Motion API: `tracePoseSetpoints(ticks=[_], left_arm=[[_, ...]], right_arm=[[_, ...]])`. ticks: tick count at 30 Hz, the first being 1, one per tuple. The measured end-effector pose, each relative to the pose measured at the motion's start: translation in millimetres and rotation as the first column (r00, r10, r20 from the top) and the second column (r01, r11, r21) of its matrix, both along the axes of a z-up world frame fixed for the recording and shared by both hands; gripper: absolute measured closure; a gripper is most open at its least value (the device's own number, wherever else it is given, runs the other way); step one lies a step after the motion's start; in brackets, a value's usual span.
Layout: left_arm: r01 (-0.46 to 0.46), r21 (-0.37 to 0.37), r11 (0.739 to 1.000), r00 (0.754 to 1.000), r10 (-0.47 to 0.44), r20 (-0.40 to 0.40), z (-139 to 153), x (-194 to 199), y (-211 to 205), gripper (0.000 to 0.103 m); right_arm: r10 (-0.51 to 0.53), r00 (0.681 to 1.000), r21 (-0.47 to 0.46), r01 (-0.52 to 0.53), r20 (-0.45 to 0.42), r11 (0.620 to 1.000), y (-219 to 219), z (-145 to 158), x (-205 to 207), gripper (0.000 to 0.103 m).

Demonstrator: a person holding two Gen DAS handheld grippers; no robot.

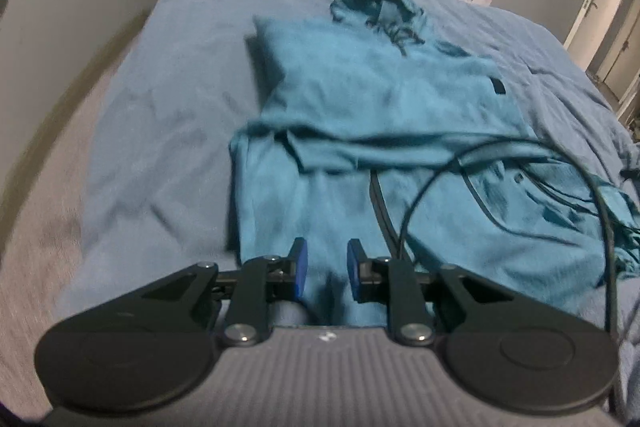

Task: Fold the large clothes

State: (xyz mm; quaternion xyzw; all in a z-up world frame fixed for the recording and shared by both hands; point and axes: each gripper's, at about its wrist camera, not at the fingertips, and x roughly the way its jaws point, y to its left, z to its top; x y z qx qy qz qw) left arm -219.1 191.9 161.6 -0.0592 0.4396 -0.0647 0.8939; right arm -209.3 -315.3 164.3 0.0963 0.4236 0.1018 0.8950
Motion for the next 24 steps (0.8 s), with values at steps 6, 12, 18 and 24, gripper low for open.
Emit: tracePoseSetpoints(ticks=[6,12,18,24], left_arm=[[-0.023,-0.032,0.999,0.999,0.022,-0.035,-11,-4,2,0.082],[-0.069,-0.002,0.998,0.996,0.069,-0.053,-9,7,6,0.072],[-0.139,-0.091,0.986,0.981,0.125,-0.148,-18,23,26,0.049],[-0.137,-0.141,0.98,0.971,0.104,-0.217,-34,38,29,0.04]], right_arm=[[0.009,0.998,0.051,-0.005,-0.061,0.999,5,-24,-13,0.039],[0.013,0.997,0.057,-0.009,-0.073,0.998,4,-27,-12,0.038],[0.017,0.996,0.068,-0.011,-0.093,0.998,-3,-26,-12,0.036],[0.033,0.992,0.126,-0.017,-0.123,0.992,-7,-30,-15,0.036]])
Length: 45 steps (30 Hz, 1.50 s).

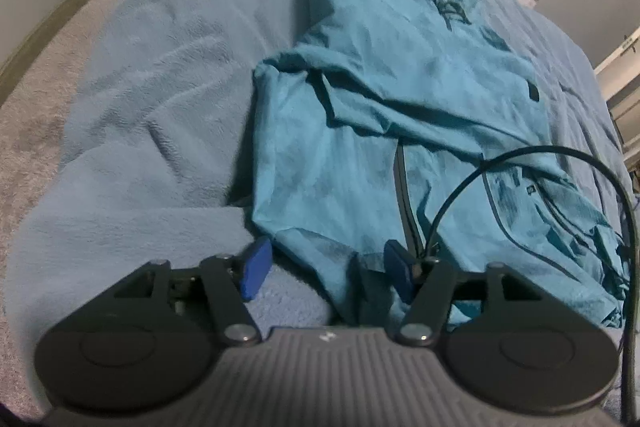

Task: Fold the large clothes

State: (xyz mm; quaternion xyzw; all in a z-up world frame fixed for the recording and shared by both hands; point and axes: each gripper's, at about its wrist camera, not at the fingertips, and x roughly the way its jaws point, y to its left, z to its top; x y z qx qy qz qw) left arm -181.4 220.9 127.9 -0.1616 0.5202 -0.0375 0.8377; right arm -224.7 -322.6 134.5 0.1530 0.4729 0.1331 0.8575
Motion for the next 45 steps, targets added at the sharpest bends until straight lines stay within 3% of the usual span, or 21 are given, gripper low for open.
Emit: tracePoseSetpoints(ticks=[3,4,5,6,8,9,10,11,15,19,25,29,35,45], left_arm=[[0.021,0.017,1.0,0.999,-0.02,-0.036,-9,12,-5,0.04],[0.027,0.021,0.999,0.999,-0.026,-0.044,-12,16,-6,0.046],[0.039,0.042,0.998,0.999,-0.038,-0.04,-13,18,-9,0.058],[0.058,0.087,0.995,0.998,-0.055,-0.034,-13,20,-13,0.082],[0.107,0.165,0.981,0.994,-0.108,0.0,-9,21,-25,0.094],[0.127,0.192,0.973,0.991,-0.134,0.024,-6,20,-30,0.1],[0.145,0.227,0.963,0.986,-0.16,0.051,-2,18,-37,0.1],[0.156,0.254,0.954,0.98,-0.181,0.078,2,17,-42,0.1],[0.166,0.331,0.929,0.953,-0.237,0.187,22,13,-59,0.101],[0.147,0.353,0.924,0.93,-0.251,0.269,45,14,-68,0.102],[0.124,0.317,0.94,0.897,-0.243,0.369,77,20,-65,0.102],[0.096,0.222,0.97,0.874,-0.189,0.448,93,29,-49,0.103],[0.038,0.134,0.99,0.855,-0.102,0.509,100,48,-27,0.103],[-0.093,-0.049,0.994,0.825,0.105,0.556,93,97,18,0.103]], right_arm=[[0.004,1.0,0.035,-0.004,-0.001,0.999,1,-6,2,0.034],[0.006,1.0,0.045,-0.005,-0.003,0.999,2,-8,3,0.034],[0.008,1.0,0.047,-0.008,0.001,0.999,3,-9,5,0.037],[0.013,1.0,0.05,-0.014,0.013,0.999,4,-10,5,0.044],[0.011,0.999,0.06,-0.013,0.037,0.998,7,-9,6,0.055],[0.009,0.998,0.074,-0.013,0.055,0.997,7,-8,6,0.074],[-0.001,0.998,0.094,-0.006,0.07,0.996,6,-6,6,0.083],[-0.012,0.997,0.109,0.003,0.08,0.994,6,-4,7,0.086],[-0.029,0.99,0.134,0.011,0.134,0.991,9,4,13,0.089],[-0.06,0.98,0.187,0.024,0.188,0.982,10,13,22,0.089],[-0.094,0.96,0.259,0.023,0.264,0.966,14,31,41,0.09],[-0.141,0.943,0.325,0.036,0.303,0.945,9,41,56,0.091],[-0.241,0.914,0.409,0.094,0.325,0.908,-1,42,87,0.091],[-0.435,0.849,0.57,0.206,0.3,0.796,-22,15,142,0.092]])
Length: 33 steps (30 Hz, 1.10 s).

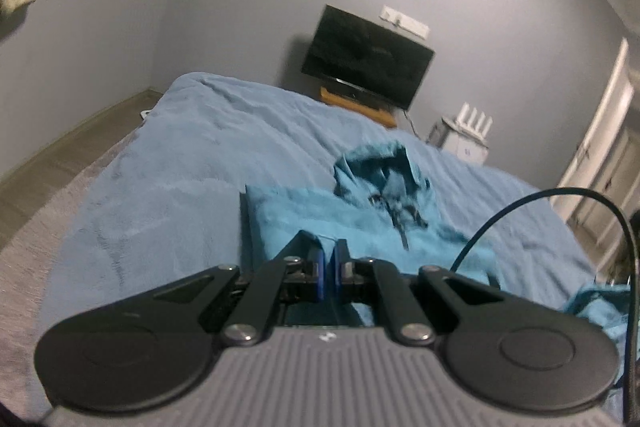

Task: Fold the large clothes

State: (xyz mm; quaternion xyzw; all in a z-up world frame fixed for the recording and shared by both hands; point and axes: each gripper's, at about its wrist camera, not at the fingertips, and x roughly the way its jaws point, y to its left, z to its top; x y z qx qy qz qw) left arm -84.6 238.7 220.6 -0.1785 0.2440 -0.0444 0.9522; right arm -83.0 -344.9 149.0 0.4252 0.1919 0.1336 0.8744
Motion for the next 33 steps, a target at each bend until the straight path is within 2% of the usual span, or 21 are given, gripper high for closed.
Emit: tracePoseSetpoints(ticks=[5,11,17,22,25,27,30,33], left_arm=[[-0.034,-0.033,0.999,0.999,0.034,0.015,-7,42,6,0.103],[-0.084,-0.076,0.994,0.996,0.085,0.01,-27,102,14,0.103],[-0.115,-0.119,0.986,0.993,0.11,-0.048,-60,170,25,0.102],[-0.17,-0.147,0.974,0.98,0.152,-0.125,-97,215,32,0.1],[-0.185,-0.191,0.964,0.979,0.163,-0.126,-109,219,38,0.094],[-0.178,-0.215,0.96,0.982,0.161,-0.094,-107,211,44,0.089],[-0.167,-0.227,0.959,0.985,0.171,-0.006,-89,184,57,0.075],[-0.154,-0.203,0.967,0.984,0.168,0.057,-61,149,69,0.075]], right_arm=[[-0.083,0.996,0.08,0.085,-0.03,0.993,-8,-18,46,0.093],[-0.16,0.981,0.123,0.173,-0.108,0.977,-17,-48,109,0.093],[-0.227,0.944,0.087,0.254,-0.241,0.963,-22,-85,174,0.093],[-0.27,0.898,-0.006,0.286,-0.346,0.958,-25,-117,205,0.088],[-0.268,0.9,-0.012,0.281,-0.344,0.96,-24,-126,213,0.08],[-0.278,0.906,-0.04,0.28,-0.319,0.959,-25,-124,212,0.077],[-0.293,0.915,-0.084,0.281,-0.276,0.956,-27,-115,203,0.073],[-0.287,0.929,-0.086,0.274,-0.232,0.958,-27,-102,188,0.073]])
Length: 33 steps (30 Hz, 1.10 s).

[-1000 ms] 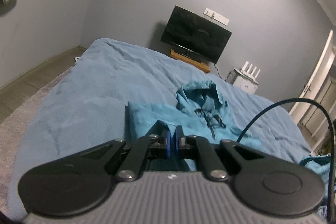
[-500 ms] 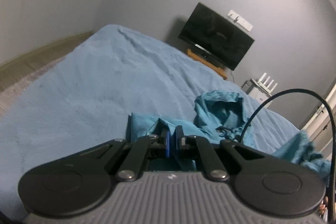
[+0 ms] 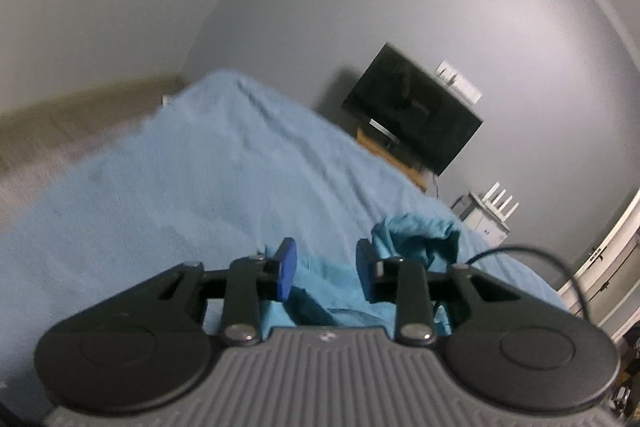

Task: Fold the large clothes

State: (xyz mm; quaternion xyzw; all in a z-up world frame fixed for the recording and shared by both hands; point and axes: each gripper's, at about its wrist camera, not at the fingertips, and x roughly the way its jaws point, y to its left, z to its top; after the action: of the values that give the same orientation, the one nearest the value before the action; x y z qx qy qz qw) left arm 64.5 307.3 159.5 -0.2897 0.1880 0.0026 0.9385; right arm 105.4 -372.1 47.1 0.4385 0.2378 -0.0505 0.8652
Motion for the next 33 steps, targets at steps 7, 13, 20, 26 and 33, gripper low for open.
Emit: tracePoseSetpoints(ticks=[7,13,20,26,33], left_arm=[[-0.021,0.206,0.978,0.996,0.003,0.084,86,-116,18,0.075],[-0.052,0.397,0.916,0.997,0.029,0.065,132,-192,19,0.066],[0.095,0.488,0.867,0.995,-0.094,-0.027,108,-178,-37,0.065],[0.291,0.517,0.805,0.957,-0.254,-0.143,52,-104,-117,0.065],[0.443,0.554,0.704,0.891,-0.281,-0.356,-29,-8,-187,0.065]], right_arm=[[0.006,0.993,-0.083,0.004,0.119,0.997,-15,66,-49,0.071],[0.034,0.985,-0.16,-0.007,0.169,0.987,-28,113,-83,0.062],[0.125,0.983,-0.215,-0.094,0.132,0.972,1,117,-93,0.06],[0.242,0.97,-0.312,-0.218,0.039,0.925,48,99,-78,0.06],[0.352,0.935,-0.381,-0.344,-0.05,0.858,89,70,-45,0.06]])
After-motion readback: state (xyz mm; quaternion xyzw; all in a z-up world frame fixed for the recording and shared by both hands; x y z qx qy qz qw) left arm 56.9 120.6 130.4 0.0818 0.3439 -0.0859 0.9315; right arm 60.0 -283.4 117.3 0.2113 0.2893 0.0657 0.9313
